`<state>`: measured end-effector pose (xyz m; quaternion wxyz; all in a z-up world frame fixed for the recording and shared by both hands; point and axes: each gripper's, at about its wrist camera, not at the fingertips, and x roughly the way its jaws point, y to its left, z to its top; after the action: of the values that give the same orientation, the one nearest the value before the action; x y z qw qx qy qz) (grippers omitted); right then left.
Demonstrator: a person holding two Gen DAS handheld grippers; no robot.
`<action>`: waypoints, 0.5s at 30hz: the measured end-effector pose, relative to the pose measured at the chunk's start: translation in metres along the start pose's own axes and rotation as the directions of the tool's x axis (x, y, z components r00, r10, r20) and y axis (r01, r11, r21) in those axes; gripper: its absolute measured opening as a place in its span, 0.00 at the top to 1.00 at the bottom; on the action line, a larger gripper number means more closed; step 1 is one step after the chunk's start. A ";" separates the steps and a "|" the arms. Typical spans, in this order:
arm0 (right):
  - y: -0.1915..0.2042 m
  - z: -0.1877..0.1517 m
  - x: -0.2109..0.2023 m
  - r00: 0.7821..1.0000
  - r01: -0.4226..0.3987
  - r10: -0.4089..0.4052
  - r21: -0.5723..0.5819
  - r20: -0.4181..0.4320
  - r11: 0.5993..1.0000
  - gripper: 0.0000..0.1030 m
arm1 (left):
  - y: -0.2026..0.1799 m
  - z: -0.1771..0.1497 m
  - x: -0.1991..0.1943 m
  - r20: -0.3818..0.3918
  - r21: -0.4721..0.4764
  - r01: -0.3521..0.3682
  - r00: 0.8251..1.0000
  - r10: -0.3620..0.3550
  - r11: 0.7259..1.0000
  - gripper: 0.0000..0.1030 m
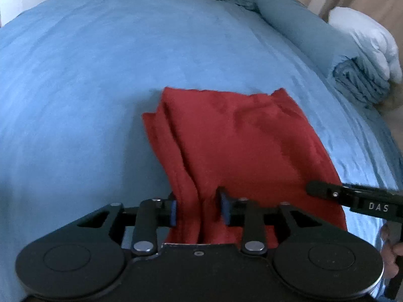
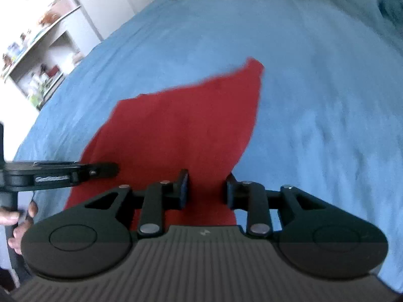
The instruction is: Fold small clothes
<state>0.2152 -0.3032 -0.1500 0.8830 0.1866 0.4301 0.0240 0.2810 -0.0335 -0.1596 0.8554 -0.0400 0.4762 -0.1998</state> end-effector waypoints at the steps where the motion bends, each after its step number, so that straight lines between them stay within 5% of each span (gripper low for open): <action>1: -0.009 -0.006 0.001 1.000 -0.015 0.015 0.038 0.013 0.999 0.51 | 0.003 -0.003 -0.001 0.006 0.001 -0.014 1.000 0.014 1.000 0.46; 7: -0.009 -0.012 -0.007 0.998 -0.029 0.025 0.057 0.064 0.998 0.43 | -0.008 0.005 -0.013 0.053 0.024 -0.081 0.995 0.080 0.996 0.41; 12: 0.006 -0.006 -0.053 0.992 -0.027 0.028 -0.011 0.124 1.000 0.13 | -0.020 0.011 -0.070 0.162 0.035 -0.097 0.983 0.090 0.995 0.19; 15: 0.030 0.001 -0.097 0.985 0.026 -0.018 -0.045 0.172 0.999 0.06 | -0.031 0.009 -0.122 0.248 0.034 -0.132 0.961 0.120 0.991 0.06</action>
<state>0.1584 -0.2954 -0.0663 0.9211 0.1623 0.3539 0.0084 0.2225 -0.0172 -0.0491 0.9195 -0.0123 0.3630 -0.1504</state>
